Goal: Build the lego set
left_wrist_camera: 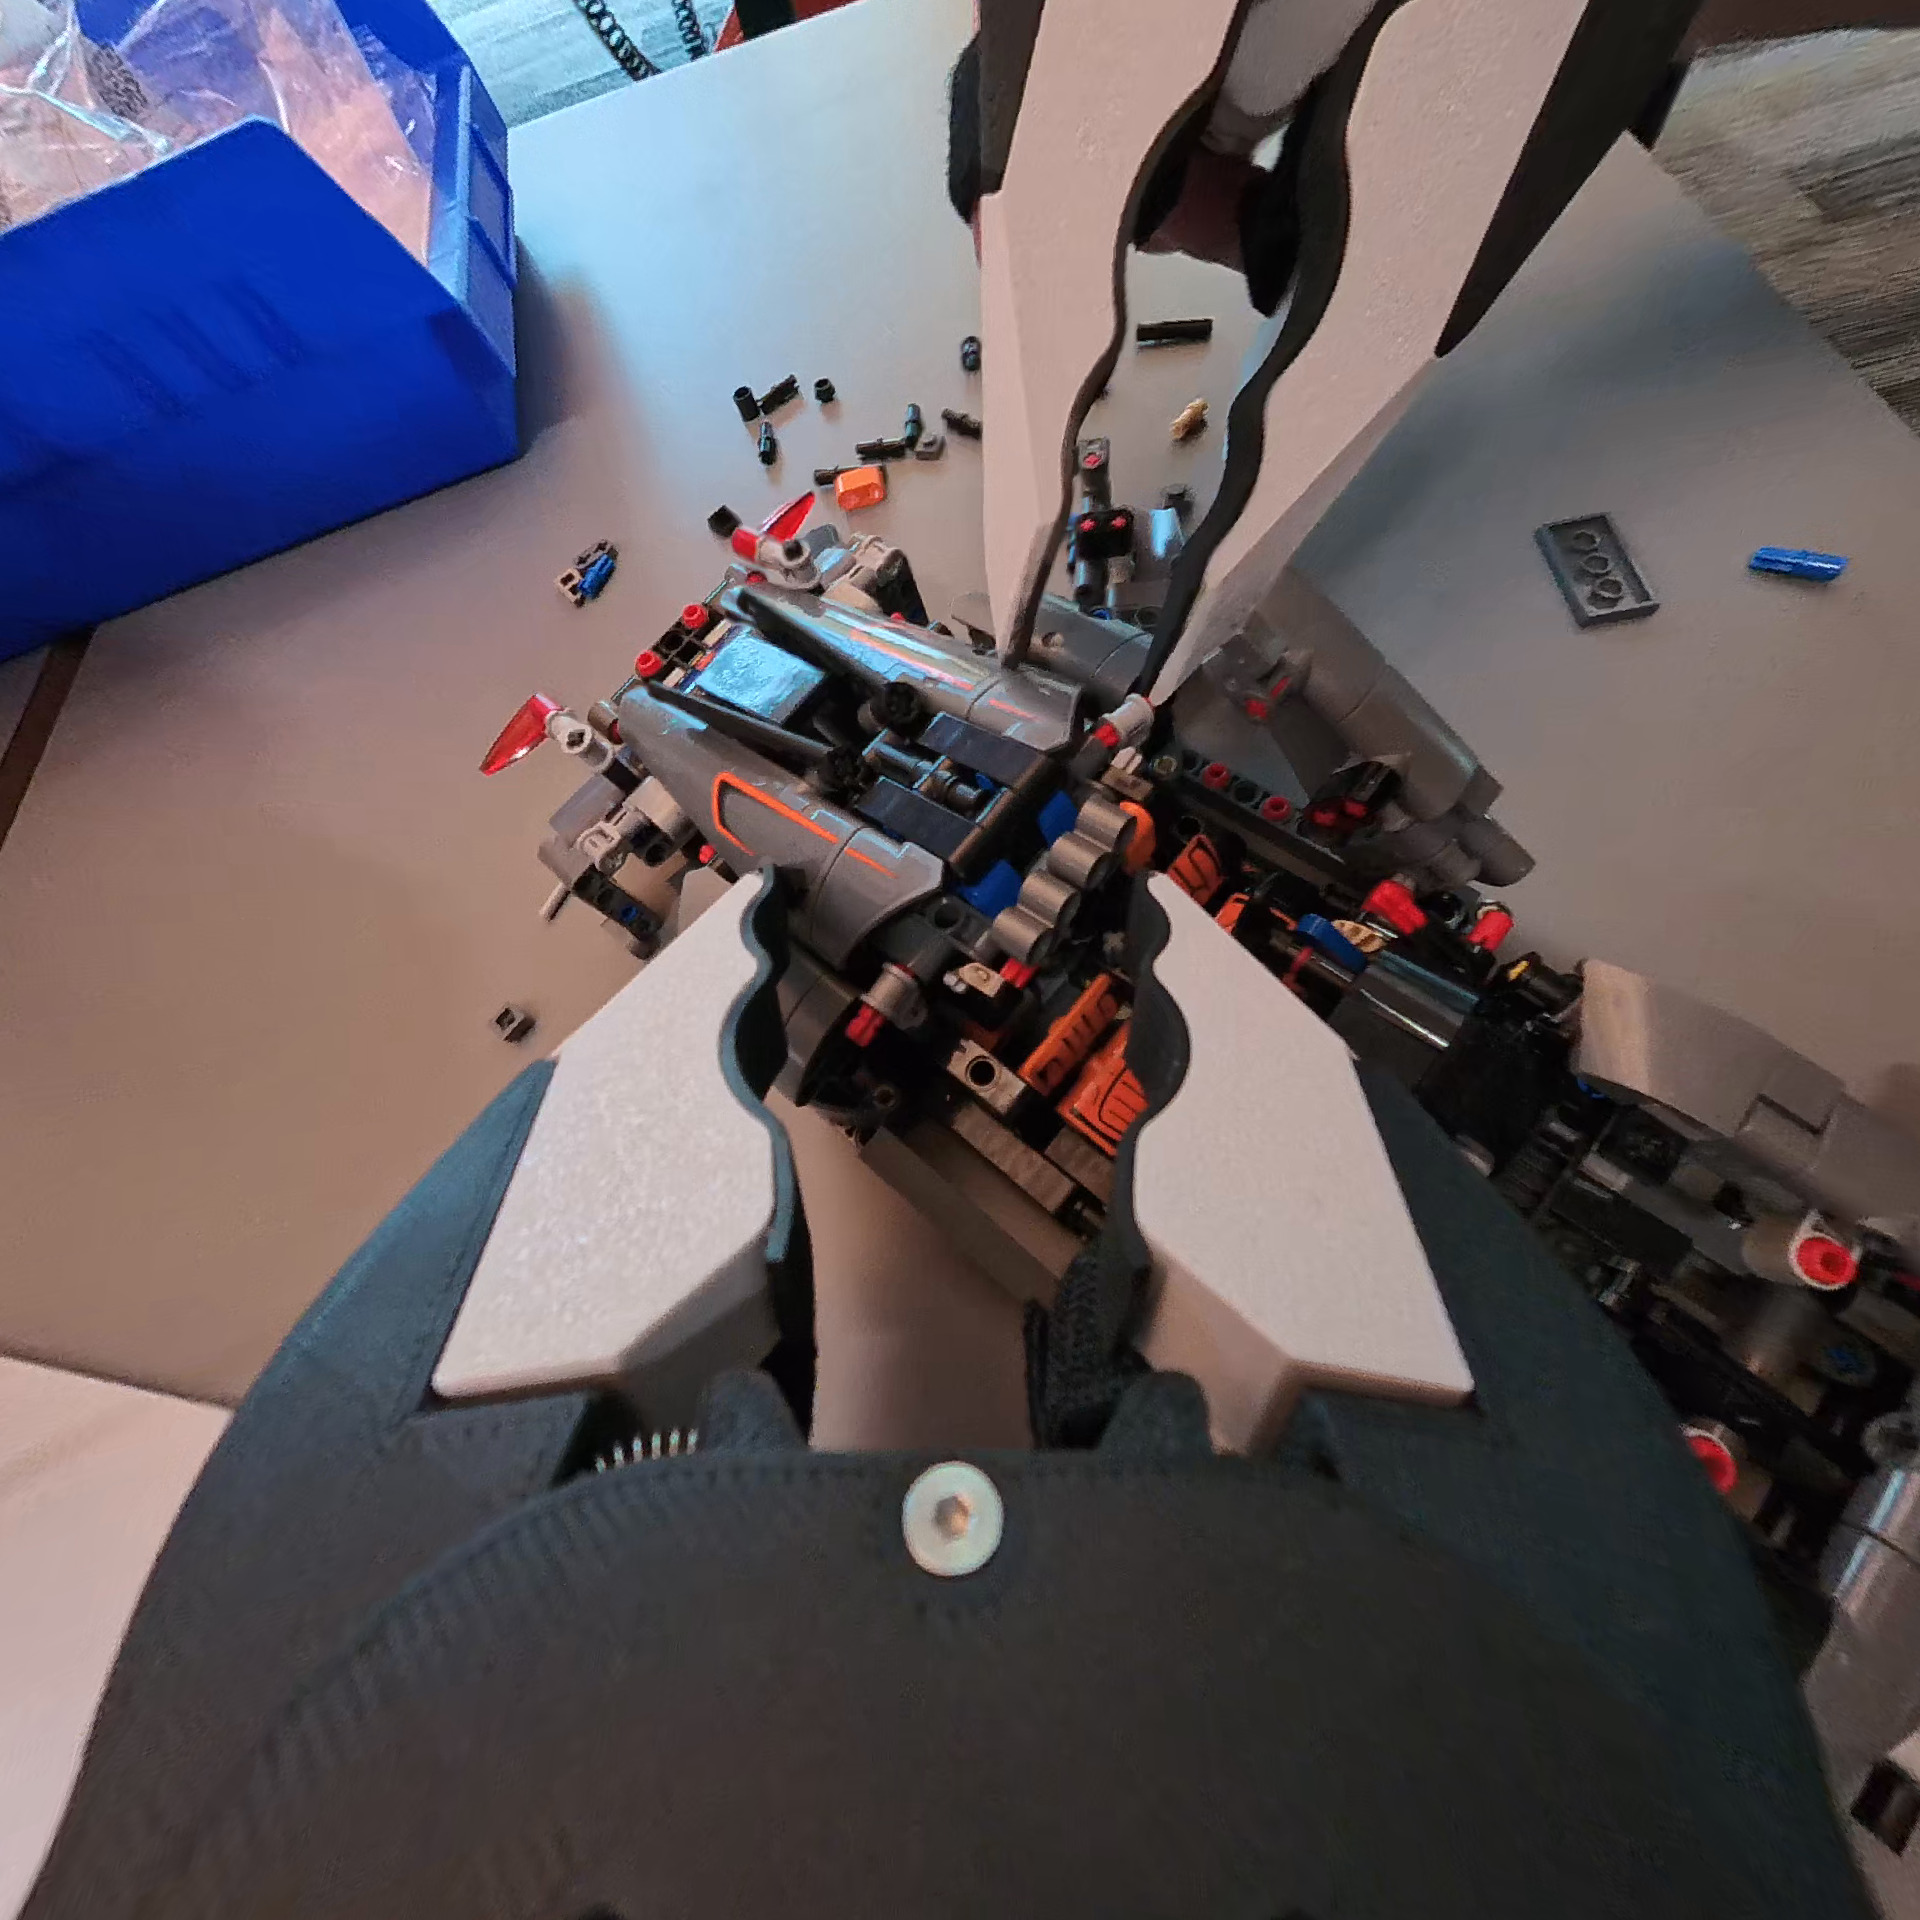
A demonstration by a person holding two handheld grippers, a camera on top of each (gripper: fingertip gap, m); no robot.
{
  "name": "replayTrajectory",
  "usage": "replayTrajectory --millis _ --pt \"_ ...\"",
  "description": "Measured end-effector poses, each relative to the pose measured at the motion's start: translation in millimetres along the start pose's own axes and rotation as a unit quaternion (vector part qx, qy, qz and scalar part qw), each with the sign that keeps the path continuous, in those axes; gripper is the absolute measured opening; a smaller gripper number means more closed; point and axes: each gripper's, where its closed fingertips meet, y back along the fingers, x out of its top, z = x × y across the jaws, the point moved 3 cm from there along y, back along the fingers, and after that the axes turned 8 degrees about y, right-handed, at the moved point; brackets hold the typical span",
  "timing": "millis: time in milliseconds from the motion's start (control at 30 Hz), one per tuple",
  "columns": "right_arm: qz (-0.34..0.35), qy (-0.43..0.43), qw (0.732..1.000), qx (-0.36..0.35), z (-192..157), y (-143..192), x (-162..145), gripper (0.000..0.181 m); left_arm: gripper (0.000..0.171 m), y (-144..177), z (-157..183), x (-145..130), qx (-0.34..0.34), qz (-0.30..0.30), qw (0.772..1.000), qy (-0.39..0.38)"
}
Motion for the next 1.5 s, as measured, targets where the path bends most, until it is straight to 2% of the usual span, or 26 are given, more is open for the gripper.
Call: replayTrajectory --millis 233,400,500,567,700,833,967,1500 --pt "0.009 0.004 1.0 -0.001 -5 2 2 0.01 0.069 13 -2 -6 0.037 -0.023 0.995 0.09" --pt "0.021 0.003 1.0 0.007 -7 1 2 0.003 0.064 15 -3 -7 0.064 -0.034 0.991 0.115" --pt "0.036 -0.011 0.999 0.007 -7 -1 2 0.002 0.056 18 0 -7 0.076 -0.035 0.99 0.115" --pt "0.042 -0.015 0.999 0.006 -8 -1 2 0.001 0.057 18 2 -7 0.085 -0.044 0.989 0.112" --pt "0.052 -0.017 0.998 0.016 -9 -3 3 0.002 0.05 23 4 -8 0.103 -0.061 0.986 0.115" --pt "0.053 -0.01 0.998 0.023 -10 -7 2 0.005 0.044 26 7 -11 0.104 -0.06 0.982 0.143" --pt "0.061 -0.015 0.998 0.031 -9 -5 1 0.004 0.047 24 9 -11 0.086 -0.045 0.98 0.172" --pt "0.077 -0.012 0.994 0.072 -5 -7 -1 0.002 0.05 20 4 -12 0.046 -0.049 0.986 0.152"
